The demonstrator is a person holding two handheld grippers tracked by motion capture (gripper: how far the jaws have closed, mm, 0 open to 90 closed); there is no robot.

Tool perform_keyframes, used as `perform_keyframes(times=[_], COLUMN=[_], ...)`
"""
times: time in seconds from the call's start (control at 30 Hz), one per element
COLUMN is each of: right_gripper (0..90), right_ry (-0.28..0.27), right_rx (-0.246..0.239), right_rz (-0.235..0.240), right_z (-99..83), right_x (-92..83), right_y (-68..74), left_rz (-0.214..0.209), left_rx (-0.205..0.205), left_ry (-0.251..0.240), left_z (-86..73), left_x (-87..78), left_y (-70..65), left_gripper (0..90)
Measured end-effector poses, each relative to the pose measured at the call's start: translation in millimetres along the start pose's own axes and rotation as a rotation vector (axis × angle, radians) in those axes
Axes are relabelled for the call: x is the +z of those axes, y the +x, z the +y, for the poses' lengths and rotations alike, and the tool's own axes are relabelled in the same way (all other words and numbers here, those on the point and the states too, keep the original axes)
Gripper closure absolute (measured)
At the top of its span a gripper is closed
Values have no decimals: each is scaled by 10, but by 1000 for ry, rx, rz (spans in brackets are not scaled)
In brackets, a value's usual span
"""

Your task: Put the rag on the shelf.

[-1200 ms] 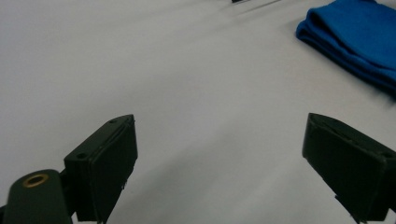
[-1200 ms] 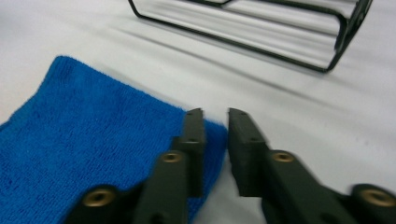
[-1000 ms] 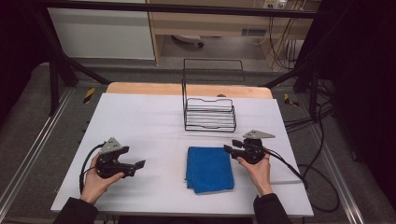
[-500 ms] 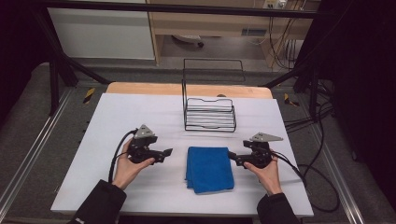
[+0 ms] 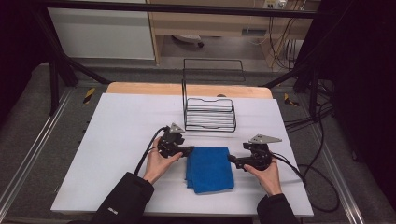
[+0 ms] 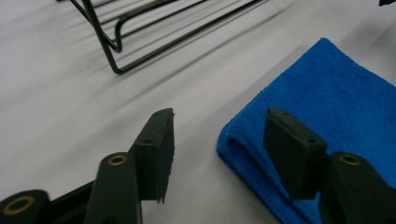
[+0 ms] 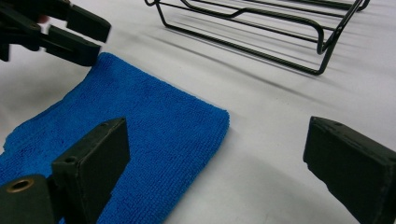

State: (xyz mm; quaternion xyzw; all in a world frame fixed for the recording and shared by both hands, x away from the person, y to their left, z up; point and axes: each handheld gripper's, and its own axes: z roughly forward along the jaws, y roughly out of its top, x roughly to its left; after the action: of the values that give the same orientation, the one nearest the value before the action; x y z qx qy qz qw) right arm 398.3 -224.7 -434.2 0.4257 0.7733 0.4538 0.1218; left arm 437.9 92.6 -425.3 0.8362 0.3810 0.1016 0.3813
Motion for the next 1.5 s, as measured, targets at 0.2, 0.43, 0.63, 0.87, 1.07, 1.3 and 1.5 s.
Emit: perform_keyframes(times=[0.2,0.43,0.63,0.87,1.07,1.3,1.5], right_gripper=[91,118,168,286,435,581,689], right_ry=[15,20,25,37,90,137,153], right_rx=[6,21,37,34,20,26,50], right_rz=[7,13,14,-8,-24,-29,-3], right_z=[2,11,24,72,119,101,88], right_x=[12,27,52,193,371,423,453], right_y=[-1,-6,-17,-48,-30,-49,-34], left_rz=[18,-5,-22,-30,-30,-44,-45], left_rx=[-11,-14,-10,-11,-13,-23,-19], left_ry=[40,47,62,64,47,40,41], left_z=[-10,-13,-19,-31,-57,-68,-67], left_x=[190,293,285,278,278,276,276], left_y=[-23,-55,-65,-88,-89,-72,-71], left_gripper=[608,675,774,832,839,846,853])
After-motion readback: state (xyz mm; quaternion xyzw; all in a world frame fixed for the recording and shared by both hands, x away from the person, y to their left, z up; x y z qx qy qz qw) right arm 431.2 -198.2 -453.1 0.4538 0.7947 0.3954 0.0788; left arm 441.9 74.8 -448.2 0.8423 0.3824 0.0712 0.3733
